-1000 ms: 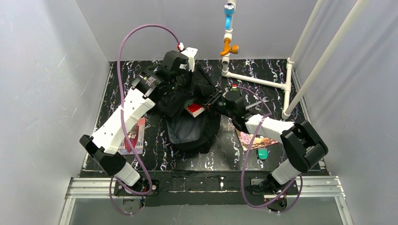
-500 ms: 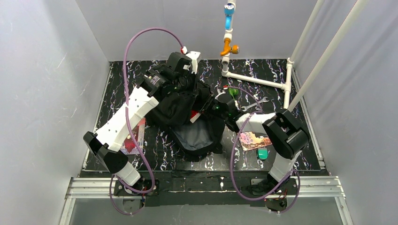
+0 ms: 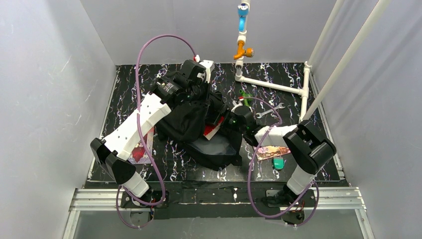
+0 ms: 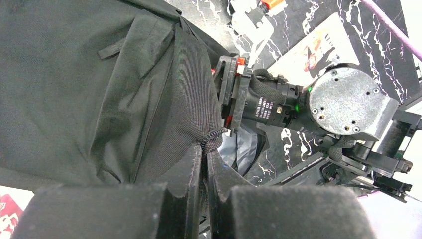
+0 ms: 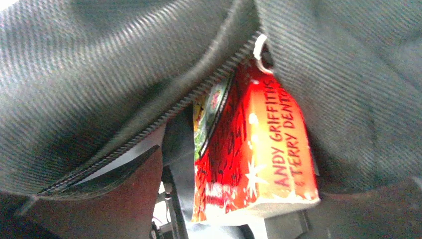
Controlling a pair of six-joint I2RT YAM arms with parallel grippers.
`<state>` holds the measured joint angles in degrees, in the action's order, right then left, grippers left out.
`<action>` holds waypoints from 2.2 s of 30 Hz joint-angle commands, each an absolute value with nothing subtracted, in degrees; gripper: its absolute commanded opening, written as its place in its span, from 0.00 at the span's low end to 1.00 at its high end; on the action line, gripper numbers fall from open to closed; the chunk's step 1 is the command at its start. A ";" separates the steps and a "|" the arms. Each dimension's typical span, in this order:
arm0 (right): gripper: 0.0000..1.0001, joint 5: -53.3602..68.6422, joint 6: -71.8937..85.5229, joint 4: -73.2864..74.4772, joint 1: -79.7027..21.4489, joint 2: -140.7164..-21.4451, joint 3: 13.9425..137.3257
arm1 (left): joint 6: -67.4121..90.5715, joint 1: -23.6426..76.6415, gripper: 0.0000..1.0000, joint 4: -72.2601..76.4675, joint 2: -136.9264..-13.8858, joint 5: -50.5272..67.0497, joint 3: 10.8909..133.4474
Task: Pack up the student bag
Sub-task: Place the book in the student bag.
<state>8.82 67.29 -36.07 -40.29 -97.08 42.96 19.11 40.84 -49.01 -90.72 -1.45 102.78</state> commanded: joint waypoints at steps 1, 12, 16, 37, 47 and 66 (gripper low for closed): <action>0.75 5.54 66.82 -37.33 -40.25 -93.15 38.51 | 18.98 40.87 0.00 -47.24 -87.71 -2.29 102.11; 0.68 3.52 68.54 -43.48 -39.58 -88.21 32.27 | 18.46 40.87 0.00 -47.13 -88.19 -2.39 101.85; 0.23 5.96 72.09 -52.89 -39.04 -93.73 31.48 | 19.25 40.87 0.00 -46.87 -87.24 -0.74 100.89; 0.01 1.64 80.82 -68.27 -43.40 -113.93 46.24 | 11.73 40.94 0.00 -45.33 -89.21 1.82 99.62; 0.60 2.27 69.40 -50.10 -43.01 -100.97 38.86 | 6.58 40.87 0.00 -46.80 -85.83 -15.09 91.10; 0.98 -8.84 33.60 29.68 -22.33 -58.70 44.23 | 11.32 40.05 0.00 -54.43 -80.57 -18.55 75.63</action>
<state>-13.02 35.79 26.61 -32.62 -57.47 42.44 12.62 40.64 -47.42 -85.91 -12.05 76.95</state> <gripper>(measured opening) 0.983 0.027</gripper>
